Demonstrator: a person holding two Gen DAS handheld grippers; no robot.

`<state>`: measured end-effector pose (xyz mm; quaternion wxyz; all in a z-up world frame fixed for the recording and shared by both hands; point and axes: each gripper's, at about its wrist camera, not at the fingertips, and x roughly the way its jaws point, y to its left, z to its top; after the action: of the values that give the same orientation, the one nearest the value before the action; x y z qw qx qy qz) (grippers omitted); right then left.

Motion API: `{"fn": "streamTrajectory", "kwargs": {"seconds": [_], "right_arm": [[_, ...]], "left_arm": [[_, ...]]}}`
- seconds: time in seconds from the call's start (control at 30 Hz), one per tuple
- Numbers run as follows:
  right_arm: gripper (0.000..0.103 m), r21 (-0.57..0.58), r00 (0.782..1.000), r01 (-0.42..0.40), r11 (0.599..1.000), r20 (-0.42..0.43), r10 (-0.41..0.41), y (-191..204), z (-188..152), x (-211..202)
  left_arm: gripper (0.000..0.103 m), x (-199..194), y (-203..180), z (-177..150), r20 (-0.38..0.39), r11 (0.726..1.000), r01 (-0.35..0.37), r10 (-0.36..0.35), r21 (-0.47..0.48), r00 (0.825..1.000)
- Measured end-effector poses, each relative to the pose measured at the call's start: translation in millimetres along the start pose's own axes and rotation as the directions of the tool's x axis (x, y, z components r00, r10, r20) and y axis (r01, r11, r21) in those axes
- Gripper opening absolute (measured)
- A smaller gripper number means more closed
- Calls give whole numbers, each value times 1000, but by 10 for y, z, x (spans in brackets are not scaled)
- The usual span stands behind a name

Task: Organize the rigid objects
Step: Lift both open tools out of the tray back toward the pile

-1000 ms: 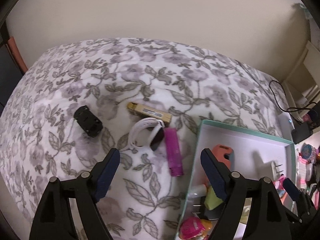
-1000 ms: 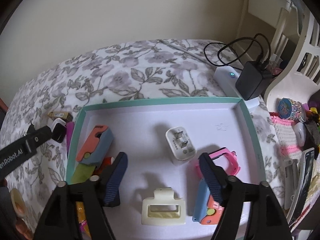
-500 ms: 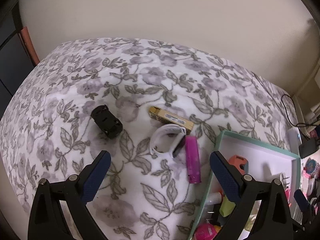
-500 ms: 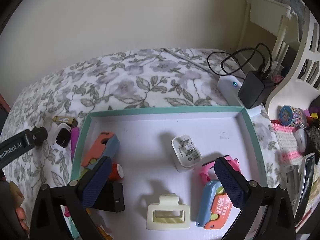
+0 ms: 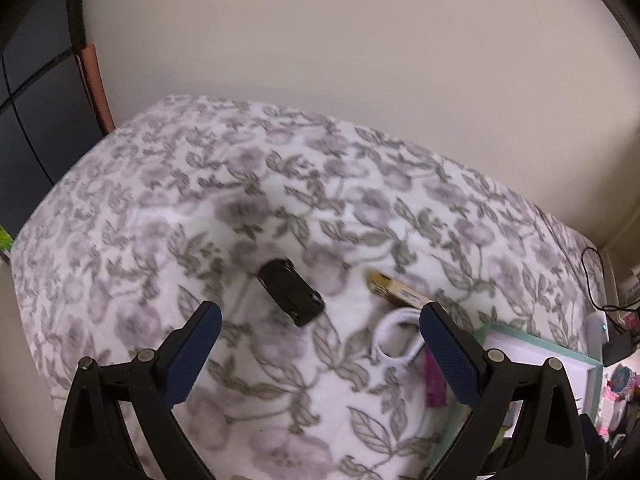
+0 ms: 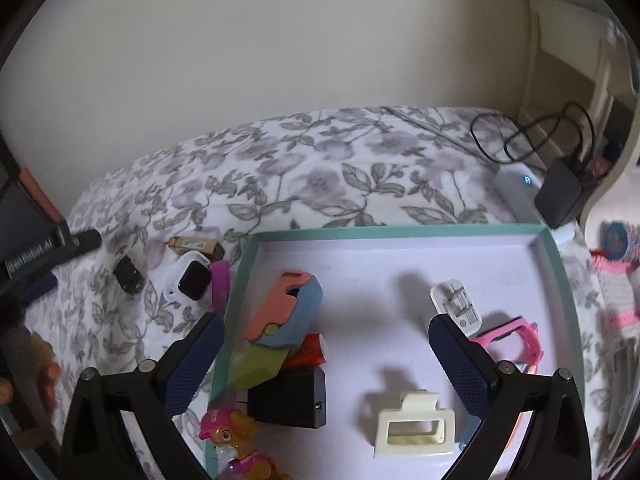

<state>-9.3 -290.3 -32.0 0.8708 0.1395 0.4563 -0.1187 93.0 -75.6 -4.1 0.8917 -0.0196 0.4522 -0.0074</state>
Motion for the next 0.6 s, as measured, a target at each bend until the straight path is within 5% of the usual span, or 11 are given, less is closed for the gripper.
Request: {"fn": "streamTrajectory", "kwargs": {"seconds": [0.6], "right_arm": [[103, -36, 1000, -8, 999, -1, 8, 424, 54, -4]], "left_arm": [[99, 178, 596, 207, -49, 994, 47, -52, -101, 997]]}}
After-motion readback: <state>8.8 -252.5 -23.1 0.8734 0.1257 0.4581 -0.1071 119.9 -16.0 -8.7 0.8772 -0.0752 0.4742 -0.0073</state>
